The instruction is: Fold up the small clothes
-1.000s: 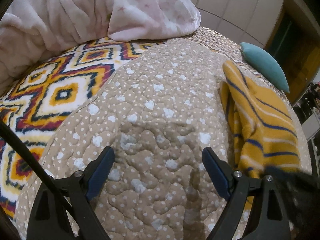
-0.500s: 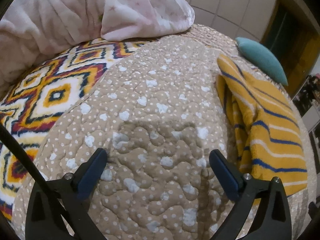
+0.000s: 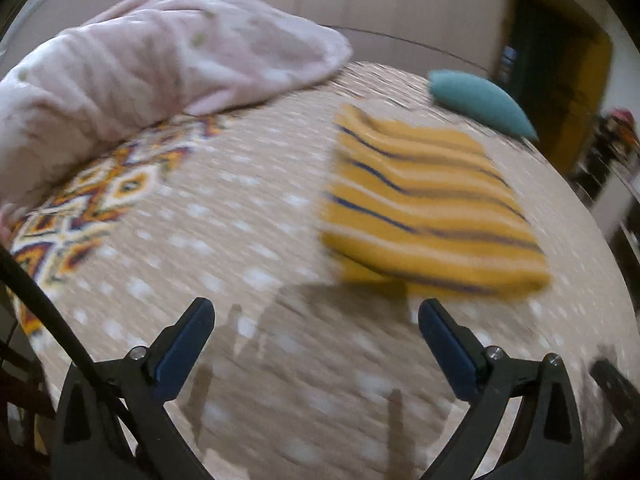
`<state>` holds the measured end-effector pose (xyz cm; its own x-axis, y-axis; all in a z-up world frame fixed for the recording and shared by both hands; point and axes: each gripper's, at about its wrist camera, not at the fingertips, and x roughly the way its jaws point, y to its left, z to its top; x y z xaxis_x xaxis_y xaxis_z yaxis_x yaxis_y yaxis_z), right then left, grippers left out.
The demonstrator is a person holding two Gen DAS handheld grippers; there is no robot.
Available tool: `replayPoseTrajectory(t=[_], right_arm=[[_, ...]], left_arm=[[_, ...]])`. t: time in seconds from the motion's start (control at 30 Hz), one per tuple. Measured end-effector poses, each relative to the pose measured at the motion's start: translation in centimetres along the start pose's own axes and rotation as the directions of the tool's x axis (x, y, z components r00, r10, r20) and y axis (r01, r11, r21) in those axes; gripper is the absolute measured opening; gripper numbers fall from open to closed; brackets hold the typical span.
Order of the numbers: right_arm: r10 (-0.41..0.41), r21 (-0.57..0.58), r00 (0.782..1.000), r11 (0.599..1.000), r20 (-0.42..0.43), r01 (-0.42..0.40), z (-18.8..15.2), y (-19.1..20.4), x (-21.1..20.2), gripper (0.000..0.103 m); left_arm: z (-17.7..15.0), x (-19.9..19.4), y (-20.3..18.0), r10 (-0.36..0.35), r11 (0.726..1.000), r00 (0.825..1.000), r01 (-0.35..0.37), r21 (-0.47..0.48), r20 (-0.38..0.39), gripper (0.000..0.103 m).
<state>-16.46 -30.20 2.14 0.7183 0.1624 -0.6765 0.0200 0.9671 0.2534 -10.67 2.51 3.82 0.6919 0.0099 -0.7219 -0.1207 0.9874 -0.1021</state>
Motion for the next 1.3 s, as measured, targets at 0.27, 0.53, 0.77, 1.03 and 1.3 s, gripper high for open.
replayPoseTrajectory(t=[0.27, 0.53, 0.77, 1.03, 1.3], right_arm=[[-0.042, -0.053, 0.999, 0.998, 0.032, 0.044, -1.2, 0.0, -1.2, 0.064], [-0.031, -0.025, 0.999, 0.999, 0.013, 0.031, -1.0, -0.1, -1.3, 0.069], [-0.068, -0.062, 0.998, 0.996, 0.004, 0.068, -1.4, 1.2, -0.1, 0.076], [-0.073, -0.096, 0.997, 0.993, -0.006, 0.072, -2.3, 2.3, -1.3, 0.076], [-0.079, -0.114, 0.997, 0.990, 0.003, 0.078, -2.2, 3.8, -3.5, 0.076]], left_arm=[[-3.0, 2.9, -4.6, 0.051, 0.992, 0.995, -0.040, 0.121, -0.088, 0.102], [-3.7, 2.8, -4.5, 0.042, 0.992, 0.996, -0.033, 0.119, -0.074, 0.103], [-3.9, 2.8, -4.4, 0.025, 0.991, 0.997, -0.015, 0.133, -0.078, 0.103], [-3.0, -1.5, -4.0, -0.025, 0.998, 0.998, 0.029, 0.056, -0.066, 0.103], [-1.7, -7.8, -4.5, 0.008, 0.997, 0.999, -0.010, 0.075, 0.037, 0.103]])
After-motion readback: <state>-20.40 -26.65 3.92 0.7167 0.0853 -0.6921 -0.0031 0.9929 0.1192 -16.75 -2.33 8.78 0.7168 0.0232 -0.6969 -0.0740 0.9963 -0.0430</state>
